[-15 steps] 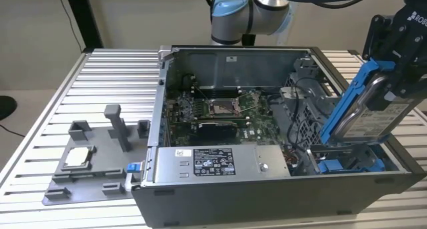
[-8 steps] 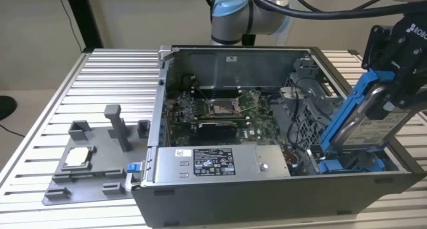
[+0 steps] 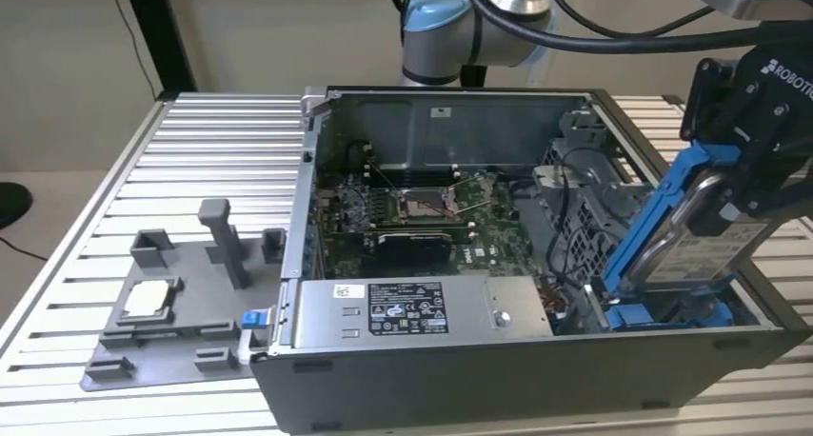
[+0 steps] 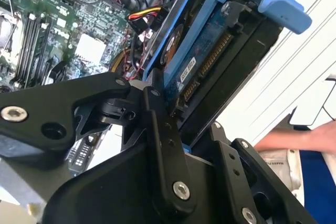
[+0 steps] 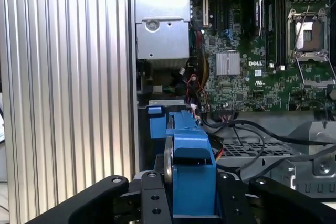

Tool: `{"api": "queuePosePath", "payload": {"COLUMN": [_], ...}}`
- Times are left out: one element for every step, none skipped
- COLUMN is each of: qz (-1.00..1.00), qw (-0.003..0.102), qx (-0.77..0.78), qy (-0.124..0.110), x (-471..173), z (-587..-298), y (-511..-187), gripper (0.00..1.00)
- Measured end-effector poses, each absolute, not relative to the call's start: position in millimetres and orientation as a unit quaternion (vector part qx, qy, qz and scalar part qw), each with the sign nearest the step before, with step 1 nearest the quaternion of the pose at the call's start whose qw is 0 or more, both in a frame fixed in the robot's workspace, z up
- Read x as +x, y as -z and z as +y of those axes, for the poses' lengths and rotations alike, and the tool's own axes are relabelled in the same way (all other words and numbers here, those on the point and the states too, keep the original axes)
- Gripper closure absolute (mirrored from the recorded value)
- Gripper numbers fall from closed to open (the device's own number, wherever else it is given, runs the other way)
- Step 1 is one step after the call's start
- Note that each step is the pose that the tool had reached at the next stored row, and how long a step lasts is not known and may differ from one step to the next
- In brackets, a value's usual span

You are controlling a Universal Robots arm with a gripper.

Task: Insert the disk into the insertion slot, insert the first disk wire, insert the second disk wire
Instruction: 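Insert the disk into the insertion slot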

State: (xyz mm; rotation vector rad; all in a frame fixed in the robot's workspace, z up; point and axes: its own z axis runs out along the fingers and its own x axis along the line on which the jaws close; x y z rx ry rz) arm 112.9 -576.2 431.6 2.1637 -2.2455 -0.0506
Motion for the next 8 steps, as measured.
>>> {"api": "queuePosePath", "payload": {"qz": [-0.720,-0.720,-0.720,-0.720,-0.720,-0.720,-0.720,-0.720], "qw": [0.011,0.011,0.011,0.011,0.011,0.011,0.011,0.011], "qx": [0.694,0.694,0.694,0.694,0.694,0.694,0.694,0.694], "qy": [0.016,0.016,0.016,0.016,0.016,0.016,0.016,0.016], "x": [112.2,111.4,110.8,110.4,110.2,110.0,109.8,109.6], "z": [-576.2,-576.3,-576.3,-576.3,-576.3,-576.3,-576.3,-576.3], "y": [-430.9,-430.3,-429.7,-428.8,-427.9,-427.0,-426.0,-425.1], "gripper": [1.00,1.00,1.00,1.00,1.00,1.00,1.00,1.00]}}
